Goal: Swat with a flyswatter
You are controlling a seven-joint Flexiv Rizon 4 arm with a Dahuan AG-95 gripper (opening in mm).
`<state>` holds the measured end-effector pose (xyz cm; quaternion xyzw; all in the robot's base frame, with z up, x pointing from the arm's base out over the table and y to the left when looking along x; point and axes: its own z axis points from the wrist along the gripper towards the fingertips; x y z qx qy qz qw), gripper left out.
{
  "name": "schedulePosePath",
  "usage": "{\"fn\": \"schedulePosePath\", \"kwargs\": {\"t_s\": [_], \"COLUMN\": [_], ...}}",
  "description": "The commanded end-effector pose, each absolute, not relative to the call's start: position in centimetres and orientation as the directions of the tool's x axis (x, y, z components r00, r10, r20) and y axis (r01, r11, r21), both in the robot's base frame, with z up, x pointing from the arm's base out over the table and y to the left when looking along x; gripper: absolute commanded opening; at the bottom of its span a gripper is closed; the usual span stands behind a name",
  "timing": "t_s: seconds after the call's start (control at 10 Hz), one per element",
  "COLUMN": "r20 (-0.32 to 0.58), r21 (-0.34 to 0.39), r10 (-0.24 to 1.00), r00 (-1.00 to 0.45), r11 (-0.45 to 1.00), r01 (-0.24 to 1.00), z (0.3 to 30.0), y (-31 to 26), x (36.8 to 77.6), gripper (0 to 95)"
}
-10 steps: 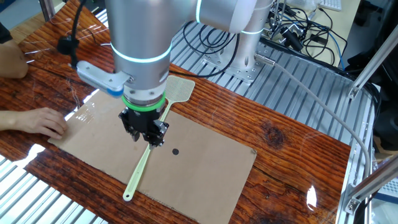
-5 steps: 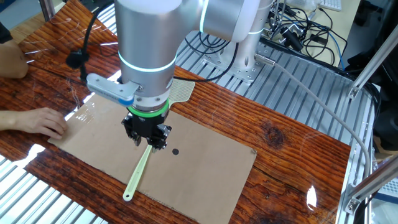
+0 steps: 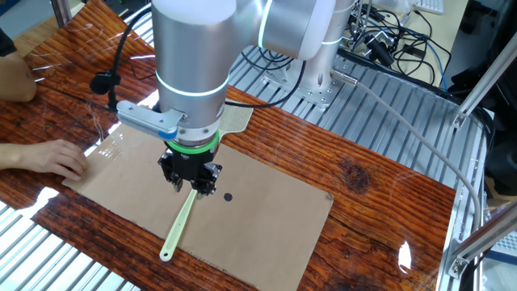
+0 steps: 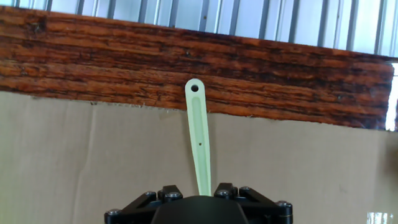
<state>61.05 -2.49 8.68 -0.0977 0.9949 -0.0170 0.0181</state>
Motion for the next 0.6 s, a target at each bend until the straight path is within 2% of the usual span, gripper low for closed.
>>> {"fn": "schedulePosePath", "kwargs": {"t_s": [0.1, 0.3, 0.6], "r20": [-0.025, -0.072, -0.044], "r21": [-0.036, -0.044, -0.035], "r10": [-0.212, -0.234, -0.242], "r00": [-0.977, -0.970, -0.969], "r11": [0.977, 0.972, 0.970], "r01": [-0.211, -0.231, -0.241], "z": [7.8, 7.1, 8.2], "y": [-2.5, -2.4, -2.8], "x": [61.4, 61.2, 61.5], "gripper": [38.0, 38.0, 38.0]}}
